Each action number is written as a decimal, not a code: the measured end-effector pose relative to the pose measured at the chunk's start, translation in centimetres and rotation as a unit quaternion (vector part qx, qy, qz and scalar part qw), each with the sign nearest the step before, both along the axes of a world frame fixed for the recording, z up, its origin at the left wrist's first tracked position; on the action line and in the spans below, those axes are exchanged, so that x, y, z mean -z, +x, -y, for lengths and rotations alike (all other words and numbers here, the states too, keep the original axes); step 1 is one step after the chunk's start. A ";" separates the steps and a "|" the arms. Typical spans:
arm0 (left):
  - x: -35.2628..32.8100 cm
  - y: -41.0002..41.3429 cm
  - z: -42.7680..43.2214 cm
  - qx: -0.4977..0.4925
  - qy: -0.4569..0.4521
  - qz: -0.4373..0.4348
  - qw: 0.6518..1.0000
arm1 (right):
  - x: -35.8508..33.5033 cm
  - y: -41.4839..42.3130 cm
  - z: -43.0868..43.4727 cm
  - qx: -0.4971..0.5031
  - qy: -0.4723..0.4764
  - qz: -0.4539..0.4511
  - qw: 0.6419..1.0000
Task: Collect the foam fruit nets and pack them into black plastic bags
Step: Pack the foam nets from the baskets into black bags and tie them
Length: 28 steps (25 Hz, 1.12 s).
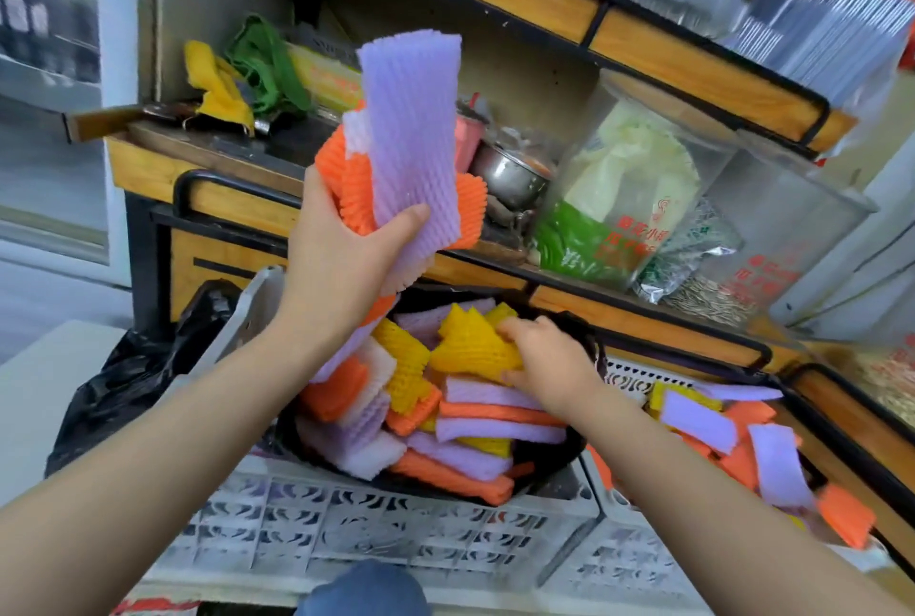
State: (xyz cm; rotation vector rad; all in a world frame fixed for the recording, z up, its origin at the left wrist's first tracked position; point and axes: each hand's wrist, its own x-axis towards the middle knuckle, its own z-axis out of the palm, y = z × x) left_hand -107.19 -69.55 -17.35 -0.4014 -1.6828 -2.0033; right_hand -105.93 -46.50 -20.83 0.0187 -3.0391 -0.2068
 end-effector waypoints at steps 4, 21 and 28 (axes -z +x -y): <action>0.8 -0.6 -2.9 -0.002 -0.088 -0.008 0.996 | 0.3 1.3 0.5 -0.068 0.030 0.022 0.997; 8.0 0.2 -10.7 0.066 -0.695 -0.182 0.693 | -2.8 7.4 -5.0 0.144 -0.585 -0.083 0.794; 11.7 -3.3 -10.8 0.096 -0.691 -0.071 0.713 | -2.9 7.7 -4.0 0.075 -0.604 -0.142 0.781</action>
